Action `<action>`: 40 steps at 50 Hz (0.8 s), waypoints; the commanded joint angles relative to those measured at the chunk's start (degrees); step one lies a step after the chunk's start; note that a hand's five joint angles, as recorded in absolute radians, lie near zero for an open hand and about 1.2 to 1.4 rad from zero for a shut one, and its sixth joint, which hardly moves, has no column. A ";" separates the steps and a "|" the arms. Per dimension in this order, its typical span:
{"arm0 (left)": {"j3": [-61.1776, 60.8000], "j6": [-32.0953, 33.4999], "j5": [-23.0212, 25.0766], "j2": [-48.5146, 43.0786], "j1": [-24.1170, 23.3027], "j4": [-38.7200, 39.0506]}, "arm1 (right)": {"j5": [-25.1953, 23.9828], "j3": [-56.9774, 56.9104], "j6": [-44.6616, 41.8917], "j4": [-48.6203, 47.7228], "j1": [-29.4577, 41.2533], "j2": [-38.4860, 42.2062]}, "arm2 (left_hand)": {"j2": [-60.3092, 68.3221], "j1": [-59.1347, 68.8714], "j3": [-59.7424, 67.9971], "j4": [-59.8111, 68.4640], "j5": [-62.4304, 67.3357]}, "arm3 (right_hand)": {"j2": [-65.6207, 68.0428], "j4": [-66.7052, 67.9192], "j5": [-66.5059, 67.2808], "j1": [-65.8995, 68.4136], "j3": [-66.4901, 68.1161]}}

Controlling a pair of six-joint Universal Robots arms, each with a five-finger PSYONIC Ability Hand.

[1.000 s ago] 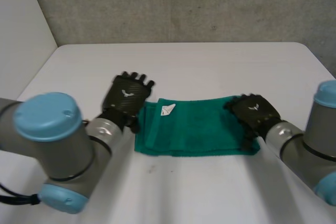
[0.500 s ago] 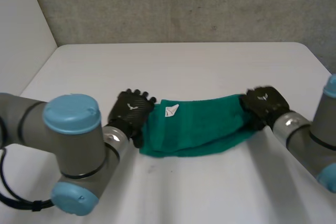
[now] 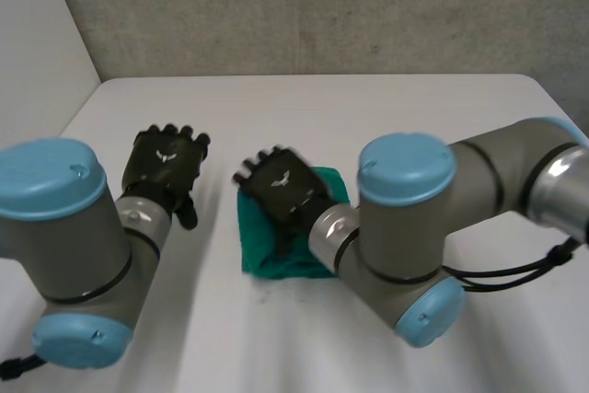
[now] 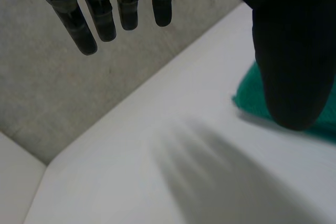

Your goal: Fold the towel.

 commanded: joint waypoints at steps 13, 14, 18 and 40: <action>15.59 -15.98 8.41 -16.30 -6.10 -8.09 | 0.53 -0.20 16.21 9.09 -11.31 3.25 | 2.74 2.39 2.57 2.96 2.45 | -2.82 -3.31 -3.58 -1.68 -2.20; 15.59 -15.98 6.93 -18.39 -5.67 -11.31 | 0.53 -1.43 16.03 11.02 -11.31 4.92 | 2.07 1.72 1.91 2.29 1.79 | -2.82 -3.31 -3.58 -1.68 -2.20; 14.89 -15.63 3.67 -19.82 -4.70 -13.54 | 0.62 -3.37 15.41 13.93 -11.31 6.96 | 1.06 0.70 0.89 1.28 0.77 | -2.82 -3.31 -3.58 -1.68 -2.20; 18.30 -13.25 3.22 1.06 -3.39 -15.65 | 14.14 0.58 13.39 6.74 -16.32 -17.81 | -1.63 -1.99 -1.80 -1.41 -1.92 | -2.82 -3.31 -3.58 -1.68 -2.20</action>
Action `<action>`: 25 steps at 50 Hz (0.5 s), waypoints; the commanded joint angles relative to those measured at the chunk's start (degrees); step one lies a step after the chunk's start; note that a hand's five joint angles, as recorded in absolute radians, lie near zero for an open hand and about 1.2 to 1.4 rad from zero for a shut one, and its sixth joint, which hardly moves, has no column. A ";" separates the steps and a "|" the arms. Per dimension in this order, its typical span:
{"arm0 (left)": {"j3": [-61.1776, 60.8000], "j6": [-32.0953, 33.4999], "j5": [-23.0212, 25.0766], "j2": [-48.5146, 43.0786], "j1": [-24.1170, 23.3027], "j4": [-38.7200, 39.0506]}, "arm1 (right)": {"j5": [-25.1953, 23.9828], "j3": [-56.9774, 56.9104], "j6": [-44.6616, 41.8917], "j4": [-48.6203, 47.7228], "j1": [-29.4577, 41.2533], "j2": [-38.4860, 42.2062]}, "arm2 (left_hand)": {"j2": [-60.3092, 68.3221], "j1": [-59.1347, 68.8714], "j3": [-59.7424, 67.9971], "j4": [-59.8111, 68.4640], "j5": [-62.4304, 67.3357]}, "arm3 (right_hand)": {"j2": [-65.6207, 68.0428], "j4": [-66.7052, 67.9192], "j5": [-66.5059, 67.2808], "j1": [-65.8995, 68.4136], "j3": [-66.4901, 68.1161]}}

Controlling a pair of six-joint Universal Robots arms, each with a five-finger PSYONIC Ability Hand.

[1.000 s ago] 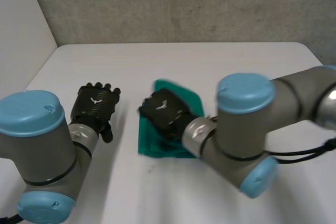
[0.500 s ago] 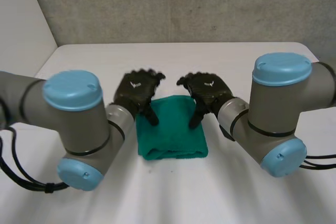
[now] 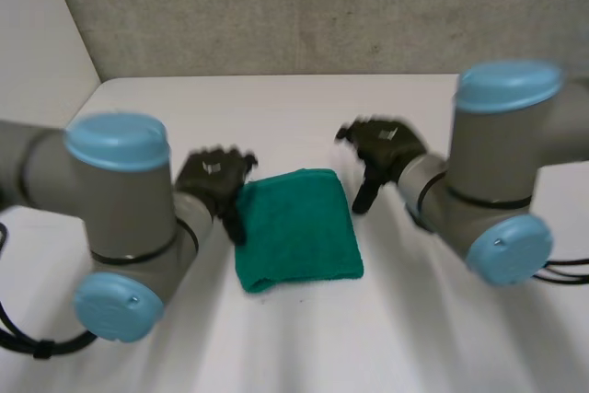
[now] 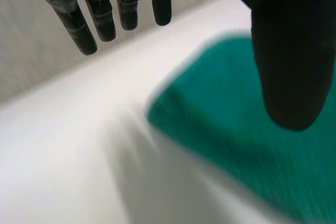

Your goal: Fold the towel.

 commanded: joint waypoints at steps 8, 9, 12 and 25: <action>7.57 -1.45 2.52 20.42 9.18 -7.89 | 10.56 3.07 -0.63 -5.31 -9.14 -21.42 | -2.62 -2.56 -2.80 -2.27 -2.59 | -2.82 -3.31 -3.24 -1.03 -2.20; 7.93 -2.07 3.23 20.78 10.16 -9.04 | 10.47 2.90 -0.98 -4.88 -9.75 -21.68 | -2.62 -2.57 -2.80 -2.27 -2.60 | -2.82 -3.31 -3.24 -1.03 -2.20; 8.72 -4.88 6.13 22.27 13.07 -12.39 | 9.33 2.37 -2.47 -2.77 -11.24 -22.04 | -2.62 -2.57 -2.80 -2.27 -2.60 | -2.82 -3.31 -3.24 -1.03 -2.20; 6.53 -7.96 10.45 23.07 14.48 -13.01 | 6.17 3.16 -2.57 -1.18 -11.86 -22.39 | -2.62 -2.57 -2.80 -2.27 -2.60 | -2.82 -3.31 -3.24 -1.03 -2.20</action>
